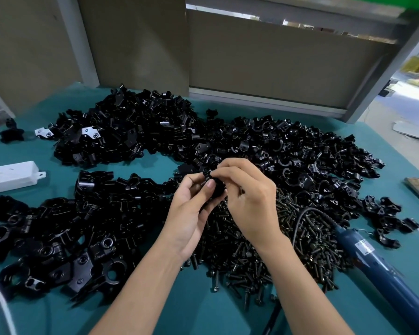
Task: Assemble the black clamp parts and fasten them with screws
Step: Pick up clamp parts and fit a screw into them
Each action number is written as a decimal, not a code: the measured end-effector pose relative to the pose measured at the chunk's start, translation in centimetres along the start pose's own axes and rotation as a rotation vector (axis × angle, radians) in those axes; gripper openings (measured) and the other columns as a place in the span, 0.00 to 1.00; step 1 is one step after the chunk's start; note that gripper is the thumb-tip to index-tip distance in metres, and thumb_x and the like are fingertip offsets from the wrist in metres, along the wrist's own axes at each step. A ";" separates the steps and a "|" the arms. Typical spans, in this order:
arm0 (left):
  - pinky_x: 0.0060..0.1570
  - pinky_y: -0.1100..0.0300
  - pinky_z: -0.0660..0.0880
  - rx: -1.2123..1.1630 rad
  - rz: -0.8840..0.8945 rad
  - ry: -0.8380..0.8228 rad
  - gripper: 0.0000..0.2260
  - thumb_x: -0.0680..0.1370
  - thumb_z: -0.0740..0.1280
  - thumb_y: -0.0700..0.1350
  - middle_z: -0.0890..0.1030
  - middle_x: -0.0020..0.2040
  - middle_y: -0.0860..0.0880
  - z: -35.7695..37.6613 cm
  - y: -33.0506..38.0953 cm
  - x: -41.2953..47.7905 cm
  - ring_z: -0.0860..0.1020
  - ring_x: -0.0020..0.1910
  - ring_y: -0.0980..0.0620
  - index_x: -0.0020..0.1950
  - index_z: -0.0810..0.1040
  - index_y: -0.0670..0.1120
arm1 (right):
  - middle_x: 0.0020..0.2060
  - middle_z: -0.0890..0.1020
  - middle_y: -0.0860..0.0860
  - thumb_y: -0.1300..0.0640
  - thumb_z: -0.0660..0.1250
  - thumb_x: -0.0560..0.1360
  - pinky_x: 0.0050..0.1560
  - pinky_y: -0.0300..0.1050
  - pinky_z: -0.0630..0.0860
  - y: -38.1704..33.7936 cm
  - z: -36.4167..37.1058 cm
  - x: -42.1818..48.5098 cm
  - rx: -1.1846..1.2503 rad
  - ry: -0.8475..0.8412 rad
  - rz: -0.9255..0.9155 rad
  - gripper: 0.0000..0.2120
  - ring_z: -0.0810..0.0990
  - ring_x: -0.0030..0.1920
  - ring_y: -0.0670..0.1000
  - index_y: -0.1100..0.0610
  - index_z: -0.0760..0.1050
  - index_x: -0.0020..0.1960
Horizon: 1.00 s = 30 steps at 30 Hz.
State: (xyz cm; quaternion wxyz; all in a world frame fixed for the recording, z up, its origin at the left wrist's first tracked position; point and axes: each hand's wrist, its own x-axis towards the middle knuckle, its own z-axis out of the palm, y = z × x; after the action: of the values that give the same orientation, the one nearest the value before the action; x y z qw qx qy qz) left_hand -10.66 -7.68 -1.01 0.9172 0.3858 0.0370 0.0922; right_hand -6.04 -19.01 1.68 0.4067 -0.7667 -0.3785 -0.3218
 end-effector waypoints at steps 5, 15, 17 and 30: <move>0.50 0.63 0.79 0.023 0.011 -0.011 0.10 0.77 0.66 0.41 0.85 0.46 0.50 0.2 -0.2 -0.2 0.83 0.49 0.56 0.57 0.76 0.40 | 0.44 0.84 0.53 0.74 0.70 0.73 0.50 0.39 0.79 -0.1 0.0 0.0 0.065 0.037 0.058 0.08 0.83 0.47 0.48 0.64 0.83 0.46; 0.55 0.63 0.78 0.104 0.007 -0.062 0.12 0.75 0.68 0.44 0.84 0.50 0.50 0.0 -0.3 -0.2 0.83 0.54 0.55 0.57 0.76 0.42 | 0.43 0.85 0.50 0.72 0.72 0.72 0.50 0.39 0.79 0.1 -0.3 -0.6 0.111 0.056 0.140 0.08 0.83 0.47 0.46 0.61 0.83 0.47; 0.53 0.64 0.78 0.102 -0.002 -0.067 0.11 0.75 0.68 0.44 0.84 0.50 0.50 0.1 -0.4 -0.2 0.83 0.54 0.56 0.57 0.76 0.43 | 0.45 0.85 0.51 0.73 0.71 0.73 0.51 0.37 0.79 0.1 -0.2 -0.7 0.114 0.046 0.130 0.09 0.84 0.49 0.47 0.62 0.83 0.48; 0.54 0.63 0.78 0.179 -0.031 -0.137 0.11 0.76 0.66 0.46 0.84 0.52 0.49 -0.1 0.2 -0.4 0.82 0.57 0.54 0.57 0.75 0.43 | 0.41 0.84 0.44 0.66 0.74 0.73 0.48 0.34 0.77 0.1 -0.6 -0.7 0.243 0.045 0.259 0.06 0.84 0.44 0.44 0.59 0.81 0.48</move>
State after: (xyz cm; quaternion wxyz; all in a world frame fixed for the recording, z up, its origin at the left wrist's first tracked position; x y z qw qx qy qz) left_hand -11.08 -7.57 -0.94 0.8807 0.4710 -0.0116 0.0480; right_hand -6.38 -19.77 1.32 0.5427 -0.7469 -0.3034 -0.2356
